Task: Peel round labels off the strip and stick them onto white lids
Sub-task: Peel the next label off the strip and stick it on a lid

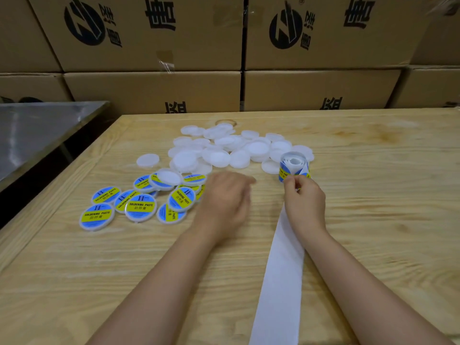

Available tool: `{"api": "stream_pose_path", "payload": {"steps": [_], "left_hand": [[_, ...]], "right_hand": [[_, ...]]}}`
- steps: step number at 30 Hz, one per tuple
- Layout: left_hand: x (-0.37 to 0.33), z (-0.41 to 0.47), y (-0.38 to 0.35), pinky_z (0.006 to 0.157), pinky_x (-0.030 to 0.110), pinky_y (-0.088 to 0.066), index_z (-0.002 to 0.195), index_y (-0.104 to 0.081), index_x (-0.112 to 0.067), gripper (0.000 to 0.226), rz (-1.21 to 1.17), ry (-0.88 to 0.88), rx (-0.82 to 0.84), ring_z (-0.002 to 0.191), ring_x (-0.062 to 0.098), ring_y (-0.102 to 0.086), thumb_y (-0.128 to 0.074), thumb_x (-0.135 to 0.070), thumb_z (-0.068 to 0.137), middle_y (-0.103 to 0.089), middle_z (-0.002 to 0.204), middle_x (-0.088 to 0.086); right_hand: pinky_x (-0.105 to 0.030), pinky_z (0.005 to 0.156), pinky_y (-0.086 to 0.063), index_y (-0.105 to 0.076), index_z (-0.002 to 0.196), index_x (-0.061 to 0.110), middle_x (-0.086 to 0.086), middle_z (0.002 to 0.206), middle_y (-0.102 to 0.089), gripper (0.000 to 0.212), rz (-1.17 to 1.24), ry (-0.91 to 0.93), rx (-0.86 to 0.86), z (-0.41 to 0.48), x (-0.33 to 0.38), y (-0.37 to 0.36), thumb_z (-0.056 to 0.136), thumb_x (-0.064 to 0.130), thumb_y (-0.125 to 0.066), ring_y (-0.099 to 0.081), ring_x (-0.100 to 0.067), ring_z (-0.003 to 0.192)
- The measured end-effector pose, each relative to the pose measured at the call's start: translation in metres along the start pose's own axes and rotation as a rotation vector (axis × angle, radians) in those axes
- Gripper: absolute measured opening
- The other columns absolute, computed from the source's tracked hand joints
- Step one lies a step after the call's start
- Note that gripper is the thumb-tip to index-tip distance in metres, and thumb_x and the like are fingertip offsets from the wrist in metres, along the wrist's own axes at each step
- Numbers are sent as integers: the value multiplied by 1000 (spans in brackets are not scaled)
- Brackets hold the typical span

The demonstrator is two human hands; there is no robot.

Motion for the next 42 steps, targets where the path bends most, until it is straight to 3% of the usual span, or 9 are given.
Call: {"api": "stream_pose_path", "payload": {"steps": [5,8,11,16,23,29,32,35,42], "left_hand": [[-43,-16,-53,77,39,-47,86,-70,-8,12,-177,-127,431,93,27,-61,-68,-14,76,-67,100,7],[-39,-20,-61,90,35,-44,93,-71,-11,19,-225,-92,548,112,23,-58,-64,-15,77,-68,113,2],[-41,-23,-62,81,39,-46,85,-69,-9,20,-284,-56,636,94,27,-63,-56,-19,74,-71,93,6],[-50,-17,-52,72,35,-43,84,-72,-13,14,-252,-83,563,73,21,-56,-65,-24,79,-64,72,0],[-49,-15,-48,66,29,-38,77,-72,-14,9,-186,-71,485,64,21,-55,-70,-23,79,-58,61,-1],[-39,-19,-53,86,29,-39,77,-66,-14,14,-224,-28,472,97,19,-58,-70,-27,77,-65,101,-1],[-34,-20,-60,92,31,-38,84,-63,-12,19,-193,-11,502,108,20,-56,-64,-30,78,-65,106,0],[-30,-21,-63,89,35,-41,87,-62,-10,22,-170,10,504,107,21,-57,-63,-30,78,-65,106,2],[-20,-21,-71,91,32,-40,110,-61,-11,28,-186,107,516,108,17,-54,-55,-30,90,-62,117,-1]], "right_hand": [[-37,64,-38,-56,76,-5,-19,73,-59,35,30,14,18,10,-5,3,95,22,-42,-51,-33,75],[-34,65,-28,-51,63,4,-17,70,-51,39,-37,88,-2,17,-5,9,96,23,-43,-46,-33,78],[-28,83,-26,-68,81,10,-8,94,-44,34,-171,126,-88,21,-6,16,97,28,-44,-37,-27,98],[-39,103,-20,-69,107,24,-8,137,-34,36,-280,42,-24,24,-17,8,97,40,-38,-25,-29,127],[-41,105,-20,-62,120,26,-3,134,-40,35,-245,54,43,25,-15,4,100,35,-34,-29,-24,129],[-32,101,-26,-65,118,22,-11,129,-41,29,-175,139,-49,18,1,18,93,19,-51,-33,-29,122],[-31,93,-33,-68,108,13,-13,113,-53,26,-199,205,-103,12,11,30,86,7,-56,-43,-30,109],[-38,84,-38,-67,105,12,-11,103,-62,21,-406,267,-2,10,18,22,85,15,-60,-50,-32,99],[-37,92,-42,-63,116,10,-10,122,-54,35,-720,223,326,2,2,-10,88,32,-59,-48,-29,114]]}}
Point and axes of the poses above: each hand's wrist, its own z-axis towards the middle knuckle, its own y-axis out of the back of the hand, x = y × z, the point moved 9 cm from there along z, towards the middle knuckle
